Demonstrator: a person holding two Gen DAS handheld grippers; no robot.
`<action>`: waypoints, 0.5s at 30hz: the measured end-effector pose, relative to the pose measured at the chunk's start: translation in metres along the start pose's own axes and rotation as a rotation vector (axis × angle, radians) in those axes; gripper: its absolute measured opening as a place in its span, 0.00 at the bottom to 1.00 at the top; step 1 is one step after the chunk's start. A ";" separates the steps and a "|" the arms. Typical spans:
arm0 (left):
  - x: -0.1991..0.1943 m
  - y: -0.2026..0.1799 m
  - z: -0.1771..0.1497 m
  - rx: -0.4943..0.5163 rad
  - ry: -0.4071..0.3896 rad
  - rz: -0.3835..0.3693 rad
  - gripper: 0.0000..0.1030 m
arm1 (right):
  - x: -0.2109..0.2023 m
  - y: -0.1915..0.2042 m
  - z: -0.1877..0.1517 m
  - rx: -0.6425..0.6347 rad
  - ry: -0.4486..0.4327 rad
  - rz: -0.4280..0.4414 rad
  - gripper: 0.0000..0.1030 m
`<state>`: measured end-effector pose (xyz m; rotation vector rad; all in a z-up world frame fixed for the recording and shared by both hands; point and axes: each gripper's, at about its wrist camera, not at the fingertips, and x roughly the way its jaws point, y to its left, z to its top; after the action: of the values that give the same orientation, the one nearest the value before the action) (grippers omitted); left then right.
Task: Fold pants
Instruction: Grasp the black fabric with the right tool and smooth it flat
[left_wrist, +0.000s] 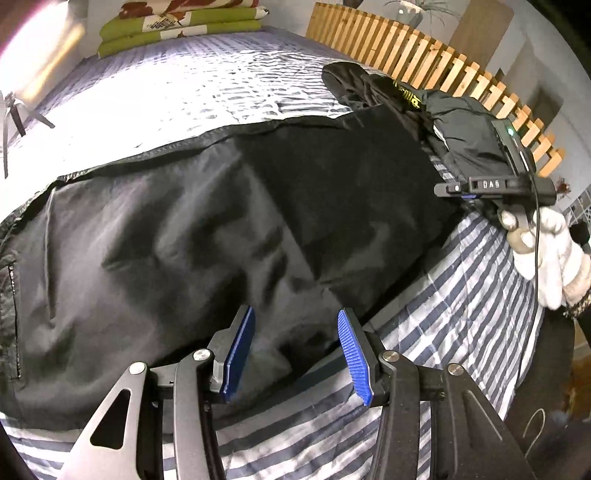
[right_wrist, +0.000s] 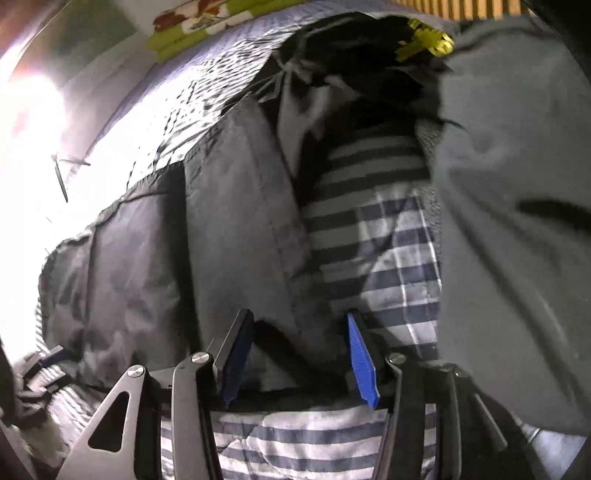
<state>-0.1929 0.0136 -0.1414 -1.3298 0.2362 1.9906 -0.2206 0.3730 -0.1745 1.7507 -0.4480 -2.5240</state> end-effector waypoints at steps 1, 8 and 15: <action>0.000 0.001 0.000 -0.004 0.002 -0.005 0.49 | 0.001 0.006 -0.002 -0.022 -0.007 -0.020 0.43; 0.014 -0.015 0.005 0.039 -0.003 -0.041 0.49 | -0.003 0.018 -0.011 -0.047 -0.038 -0.052 0.15; 0.028 -0.022 0.007 0.042 0.041 -0.066 0.52 | -0.045 0.035 0.000 -0.022 -0.098 0.038 0.10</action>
<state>-0.1892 0.0457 -0.1574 -1.3358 0.2492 1.8950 -0.2088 0.3481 -0.1244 1.6013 -0.4518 -2.5864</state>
